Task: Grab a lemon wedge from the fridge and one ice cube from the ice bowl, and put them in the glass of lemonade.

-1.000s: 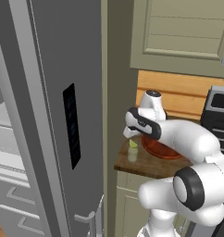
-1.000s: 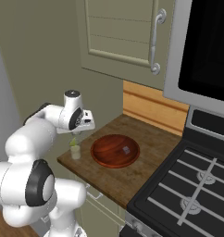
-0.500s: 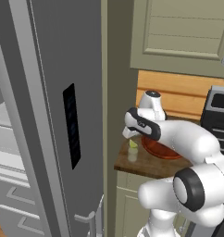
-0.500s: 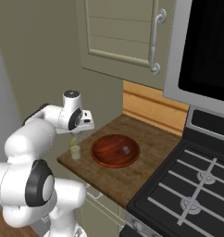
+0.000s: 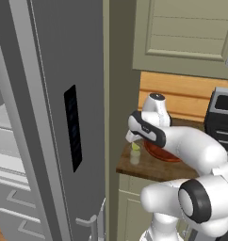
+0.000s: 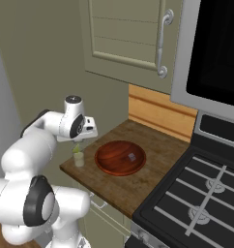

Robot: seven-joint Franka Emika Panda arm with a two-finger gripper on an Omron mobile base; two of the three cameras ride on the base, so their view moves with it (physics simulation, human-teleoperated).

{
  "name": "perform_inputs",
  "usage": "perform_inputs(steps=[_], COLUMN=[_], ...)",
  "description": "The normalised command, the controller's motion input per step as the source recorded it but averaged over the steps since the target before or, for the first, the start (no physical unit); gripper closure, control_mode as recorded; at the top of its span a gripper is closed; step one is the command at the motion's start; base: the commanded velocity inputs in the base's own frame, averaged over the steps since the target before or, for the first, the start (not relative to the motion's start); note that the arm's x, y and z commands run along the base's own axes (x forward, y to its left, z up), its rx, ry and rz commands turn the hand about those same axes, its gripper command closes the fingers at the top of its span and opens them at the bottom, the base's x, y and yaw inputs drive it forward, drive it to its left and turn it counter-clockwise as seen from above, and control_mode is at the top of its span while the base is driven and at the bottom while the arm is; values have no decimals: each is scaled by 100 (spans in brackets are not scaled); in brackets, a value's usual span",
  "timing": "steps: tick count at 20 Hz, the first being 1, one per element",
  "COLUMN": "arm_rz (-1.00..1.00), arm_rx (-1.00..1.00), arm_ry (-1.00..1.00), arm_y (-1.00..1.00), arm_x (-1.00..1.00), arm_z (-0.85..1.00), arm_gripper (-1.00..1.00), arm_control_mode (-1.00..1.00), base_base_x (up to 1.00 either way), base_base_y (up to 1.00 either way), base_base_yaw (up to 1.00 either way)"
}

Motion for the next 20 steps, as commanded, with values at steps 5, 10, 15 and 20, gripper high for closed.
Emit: perform_inputs(steps=[5,10,15,20], arm_rz=[0,0,0,0], arm_rx=[0,0,0,0], arm_ry=[0,0,3,0], arm_y=[0,-2,-6,-1], arm_x=[0,4,8,0], arm_z=[0,0,0,0], arm_gripper=[100,100,100,100], arm_control_mode=[-100,-100,-100,-100], base_base_x=[0,0,0,0], base_base_y=[0,0,0,0], base_base_yaw=[0,0,0,0])
